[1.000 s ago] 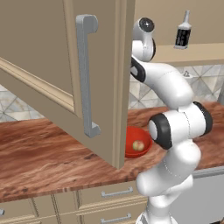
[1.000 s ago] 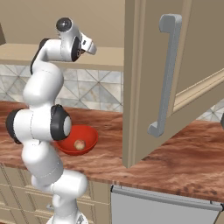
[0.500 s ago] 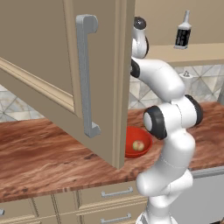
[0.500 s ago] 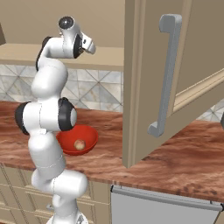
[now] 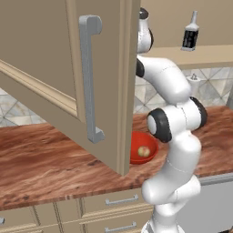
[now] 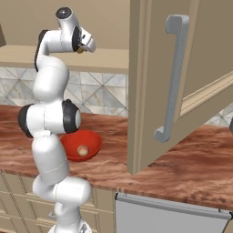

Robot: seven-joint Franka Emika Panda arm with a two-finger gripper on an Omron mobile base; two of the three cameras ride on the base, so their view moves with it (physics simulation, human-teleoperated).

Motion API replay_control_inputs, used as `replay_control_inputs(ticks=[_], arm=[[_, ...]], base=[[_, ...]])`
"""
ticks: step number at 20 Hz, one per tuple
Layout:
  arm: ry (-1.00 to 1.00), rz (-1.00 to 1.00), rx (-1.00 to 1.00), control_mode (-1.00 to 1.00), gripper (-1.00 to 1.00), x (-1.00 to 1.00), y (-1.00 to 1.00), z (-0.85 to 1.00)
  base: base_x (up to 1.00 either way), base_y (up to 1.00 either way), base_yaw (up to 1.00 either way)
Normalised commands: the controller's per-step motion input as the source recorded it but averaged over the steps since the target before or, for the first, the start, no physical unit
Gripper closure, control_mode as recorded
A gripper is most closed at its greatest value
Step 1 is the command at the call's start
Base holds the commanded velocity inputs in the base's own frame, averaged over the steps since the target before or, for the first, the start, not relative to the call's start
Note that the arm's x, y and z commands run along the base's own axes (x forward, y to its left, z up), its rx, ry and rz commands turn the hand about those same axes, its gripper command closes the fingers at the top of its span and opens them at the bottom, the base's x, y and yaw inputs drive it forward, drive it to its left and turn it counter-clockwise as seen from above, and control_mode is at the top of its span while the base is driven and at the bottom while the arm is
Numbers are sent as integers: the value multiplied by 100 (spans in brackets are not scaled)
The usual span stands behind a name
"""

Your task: Open the cabinet. Pick the apple and peach from the cabinet and place them into the bowl. Then close the cabinet.

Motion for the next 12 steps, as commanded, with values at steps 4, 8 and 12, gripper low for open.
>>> replay_control_inputs(ticks=[4, 8, 12], arm=[[-14, 0, 0, -100, 100, -100, 9, 8], [-36, 0, 0, -100, 100, -100, 6, 35], [-48, 0, 0, -100, 100, -100, 16, 0]], base=[[0, 0, 0], [0, 0, 0], [0, 0, 0]])
